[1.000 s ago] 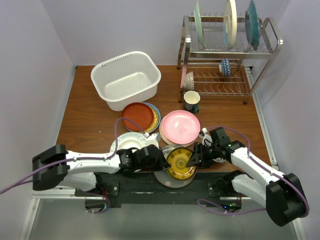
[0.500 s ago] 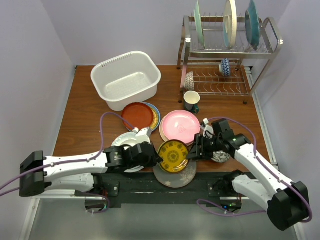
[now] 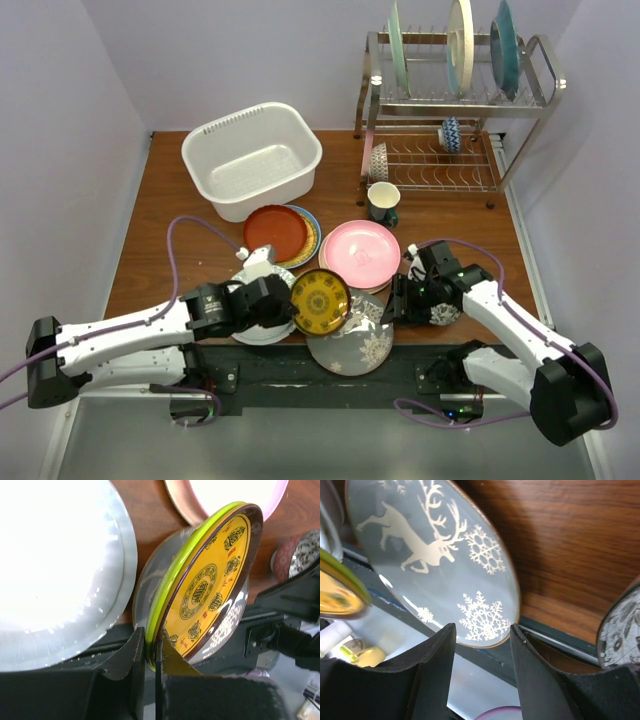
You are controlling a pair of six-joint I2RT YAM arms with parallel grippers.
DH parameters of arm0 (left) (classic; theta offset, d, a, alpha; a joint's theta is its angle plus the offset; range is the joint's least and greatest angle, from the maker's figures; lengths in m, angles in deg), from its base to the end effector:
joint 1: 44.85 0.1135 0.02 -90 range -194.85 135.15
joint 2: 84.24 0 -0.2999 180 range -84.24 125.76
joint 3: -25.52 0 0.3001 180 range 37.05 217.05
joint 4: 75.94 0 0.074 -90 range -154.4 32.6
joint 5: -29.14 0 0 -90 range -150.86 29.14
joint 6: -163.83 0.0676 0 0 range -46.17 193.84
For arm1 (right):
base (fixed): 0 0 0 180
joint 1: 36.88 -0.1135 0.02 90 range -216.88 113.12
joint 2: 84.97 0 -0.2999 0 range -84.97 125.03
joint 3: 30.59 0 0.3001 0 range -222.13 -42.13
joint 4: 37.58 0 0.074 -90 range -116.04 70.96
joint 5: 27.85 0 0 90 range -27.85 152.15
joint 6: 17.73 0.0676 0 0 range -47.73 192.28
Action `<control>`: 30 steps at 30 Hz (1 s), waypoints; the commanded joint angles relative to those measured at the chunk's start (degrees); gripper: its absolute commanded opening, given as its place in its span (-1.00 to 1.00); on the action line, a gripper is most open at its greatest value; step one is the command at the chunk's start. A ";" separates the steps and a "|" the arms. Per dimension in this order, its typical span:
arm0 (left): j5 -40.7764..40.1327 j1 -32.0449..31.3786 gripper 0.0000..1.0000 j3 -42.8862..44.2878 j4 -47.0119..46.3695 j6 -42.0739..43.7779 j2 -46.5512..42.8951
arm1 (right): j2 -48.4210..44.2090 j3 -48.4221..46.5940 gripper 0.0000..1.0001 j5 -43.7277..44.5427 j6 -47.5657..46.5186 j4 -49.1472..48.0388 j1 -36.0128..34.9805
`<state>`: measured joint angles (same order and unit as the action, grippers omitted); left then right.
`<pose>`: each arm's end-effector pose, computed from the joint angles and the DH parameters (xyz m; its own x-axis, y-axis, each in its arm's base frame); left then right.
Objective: Place the plates into the plastic bin on the countertop
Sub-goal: Pick up the plate from the corner of the board, then place the plate at the center of the board.
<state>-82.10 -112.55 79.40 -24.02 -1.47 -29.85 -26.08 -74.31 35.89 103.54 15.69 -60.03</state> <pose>0.1096 -0.2026 0.2461 -0.8294 -0.3537 -0.4325 -0.0934 0.8509 -0.5169 0.1760 0.1078 0.1665 -0.9915 0.0823 -0.1005 0.0148 0.8400 0.5425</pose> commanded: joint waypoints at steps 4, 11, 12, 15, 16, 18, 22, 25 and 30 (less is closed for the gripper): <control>5.23 10.48 -1.00 11.34 -5.57 10.34 9.14 | 0.26 0.72 0.01 2.53 0.11 -2.18 -1.10; 13.05 17.07 -1.00 20.30 -9.44 17.03 22.40 | 0.52 2.12 -0.01 2.71 1.87 -4.38 -2.94; 13.67 17.95 -1.00 20.93 -9.97 17.91 23.56 | 0.61 2.30 -0.02 2.88 2.04 -5.08 -3.29; 15.87 19.70 -1.00 23.21 -11.20 19.40 27.86 | 1.05 3.35 -0.03 2.88 3.01 -6.74 -4.09; 16.39 19.97 -1.00 24.26 -11.55 19.76 28.92 | 1.05 4.23 -0.03 2.71 3.27 -7.36 -4.18; 17.28 20.85 -1.00 25.24 -12.08 20.37 31.65 | 1.40 4.94 -0.04 2.44 3.62 -8.68 -4.44; 20.35 23.05 -1.00 26.64 -15.06 20.64 35.69 | 1.14 5.99 -0.05 2.44 3.71 -9.13 -4.62; 22.81 23.58 -1.00 29.35 -17.26 21.43 39.47 | 0.96 6.17 -0.05 2.44 3.54 -9.04 -4.62; 23.34 23.58 -1.00 35.51 -14.98 23.88 47.02 | 0.79 6.61 -0.05 2.36 3.45 -9.21 -4.62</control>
<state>-61.70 -89.08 108.42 -35.91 19.36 14.11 -24.99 -68.82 37.05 107.26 6.80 -64.36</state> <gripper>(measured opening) 0.098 0.473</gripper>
